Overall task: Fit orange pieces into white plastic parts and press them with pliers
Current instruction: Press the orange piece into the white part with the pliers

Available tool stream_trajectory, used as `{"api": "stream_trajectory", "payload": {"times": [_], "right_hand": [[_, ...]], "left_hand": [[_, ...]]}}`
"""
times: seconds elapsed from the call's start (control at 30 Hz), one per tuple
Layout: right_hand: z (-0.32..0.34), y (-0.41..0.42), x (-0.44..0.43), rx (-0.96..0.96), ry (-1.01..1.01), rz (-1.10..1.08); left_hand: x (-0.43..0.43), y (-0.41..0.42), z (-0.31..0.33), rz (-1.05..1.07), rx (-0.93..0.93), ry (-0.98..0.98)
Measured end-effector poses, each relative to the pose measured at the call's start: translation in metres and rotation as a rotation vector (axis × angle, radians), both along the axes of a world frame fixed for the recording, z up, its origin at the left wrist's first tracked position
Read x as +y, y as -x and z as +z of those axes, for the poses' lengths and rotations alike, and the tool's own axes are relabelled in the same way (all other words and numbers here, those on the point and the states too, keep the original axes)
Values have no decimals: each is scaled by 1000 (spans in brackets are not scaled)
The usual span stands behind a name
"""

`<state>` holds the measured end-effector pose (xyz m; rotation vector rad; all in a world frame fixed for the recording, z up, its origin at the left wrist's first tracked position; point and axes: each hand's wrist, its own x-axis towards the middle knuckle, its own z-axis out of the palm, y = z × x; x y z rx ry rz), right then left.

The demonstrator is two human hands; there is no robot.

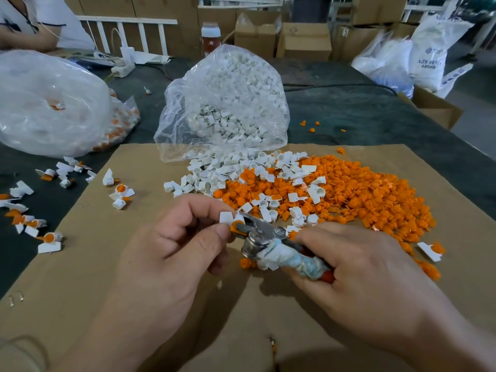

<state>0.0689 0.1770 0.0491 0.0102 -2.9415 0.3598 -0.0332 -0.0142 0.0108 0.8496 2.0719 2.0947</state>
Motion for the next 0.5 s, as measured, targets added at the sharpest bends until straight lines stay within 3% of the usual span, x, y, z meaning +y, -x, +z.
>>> {"api": "stream_trajectory", "payload": {"times": [0.3, 0.4, 0.5], "right_hand": [[-7, 2, -1, 17, 43, -41], [-10, 6, 6, 58, -76, -121], [-14, 10, 11, -31, -200, -202]], "left_hand": [[1, -2, 4, 128, -75, 48], [2, 5, 1, 200, -199, 39], [4, 2, 1, 109, -404, 89]]}}
